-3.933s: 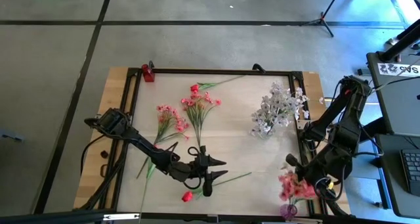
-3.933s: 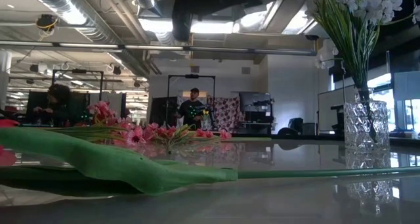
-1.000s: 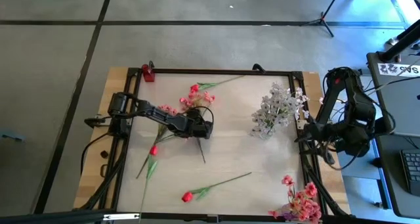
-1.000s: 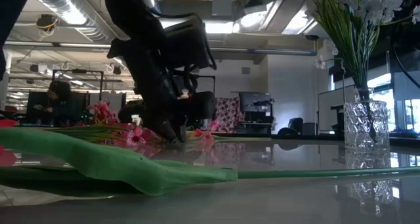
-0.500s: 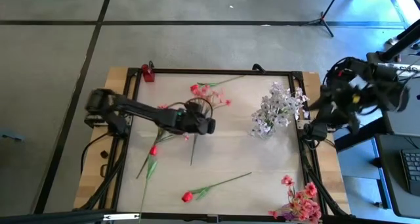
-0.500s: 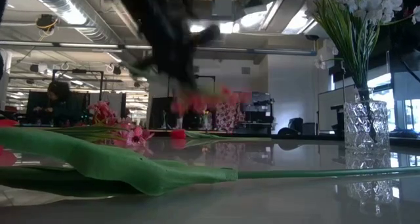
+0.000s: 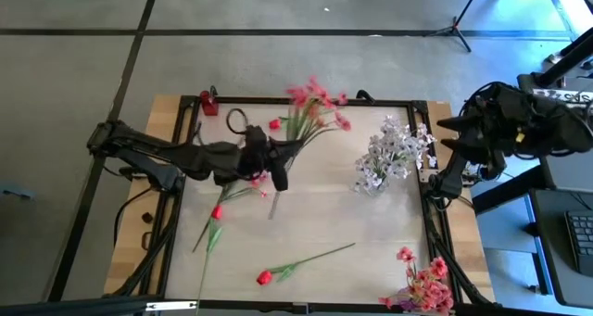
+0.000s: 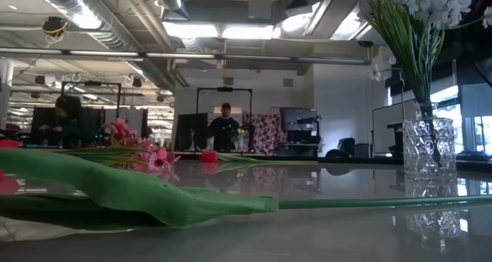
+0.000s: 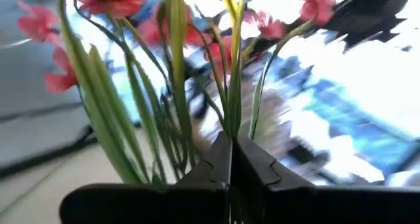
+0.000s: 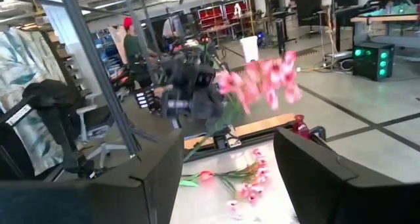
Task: Sort flowers into vase by color
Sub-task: Put the right pink flowers into the violet vase
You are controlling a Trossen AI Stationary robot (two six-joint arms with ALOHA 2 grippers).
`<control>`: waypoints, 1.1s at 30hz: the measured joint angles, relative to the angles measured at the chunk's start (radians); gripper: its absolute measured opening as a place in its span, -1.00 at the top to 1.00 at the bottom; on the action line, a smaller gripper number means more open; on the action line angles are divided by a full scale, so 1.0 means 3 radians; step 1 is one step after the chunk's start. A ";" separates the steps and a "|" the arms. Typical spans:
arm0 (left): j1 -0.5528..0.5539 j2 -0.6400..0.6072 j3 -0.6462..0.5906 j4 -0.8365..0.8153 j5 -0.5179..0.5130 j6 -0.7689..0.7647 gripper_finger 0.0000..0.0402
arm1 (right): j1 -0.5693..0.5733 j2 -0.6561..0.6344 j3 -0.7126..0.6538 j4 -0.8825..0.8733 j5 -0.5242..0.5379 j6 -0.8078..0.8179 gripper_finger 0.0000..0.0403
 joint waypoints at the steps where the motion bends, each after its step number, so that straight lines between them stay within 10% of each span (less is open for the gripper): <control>1: 0.0005 0.0000 0.0000 0.0209 0.0091 0.0121 1.00 | 0.0000 0.0039 -0.0001 0.0027 -0.0019 -0.0007 -0.18; 12: 0.0096 -0.0001 0.0000 0.1424 0.1055 0.0706 1.00 | -0.0144 0.0614 -0.0002 0.0360 -0.0242 0.0007 -0.18; 33: 0.0030 0.0278 0.0000 0.2056 0.2067 0.1217 1.00 | -0.2866 0.1711 -0.0001 0.2686 -0.2905 -0.1285 -0.18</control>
